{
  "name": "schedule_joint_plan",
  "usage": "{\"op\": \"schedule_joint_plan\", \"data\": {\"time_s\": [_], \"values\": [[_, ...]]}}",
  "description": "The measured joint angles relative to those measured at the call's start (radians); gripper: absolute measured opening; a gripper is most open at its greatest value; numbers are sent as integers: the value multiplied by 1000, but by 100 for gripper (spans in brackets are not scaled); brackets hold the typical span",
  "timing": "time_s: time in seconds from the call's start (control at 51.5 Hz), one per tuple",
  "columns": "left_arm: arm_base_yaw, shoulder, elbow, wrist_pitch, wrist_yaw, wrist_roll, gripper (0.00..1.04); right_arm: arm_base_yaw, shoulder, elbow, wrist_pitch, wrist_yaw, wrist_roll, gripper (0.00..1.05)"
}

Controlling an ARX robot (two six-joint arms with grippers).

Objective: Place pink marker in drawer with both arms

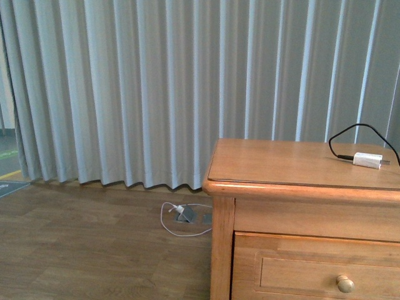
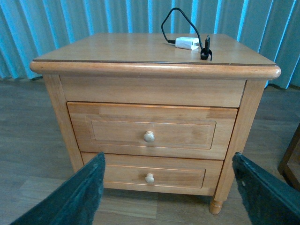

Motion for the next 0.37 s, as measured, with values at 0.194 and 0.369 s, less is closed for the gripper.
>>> {"op": "schedule_joint_plan", "data": {"time_s": [0.194,0.369], "values": [[0,0,0,0,0,0,99,0,0,0,0,0,1,96],[0,0,0,0,0,0,99,0,0,0,0,0,1,96]]}}
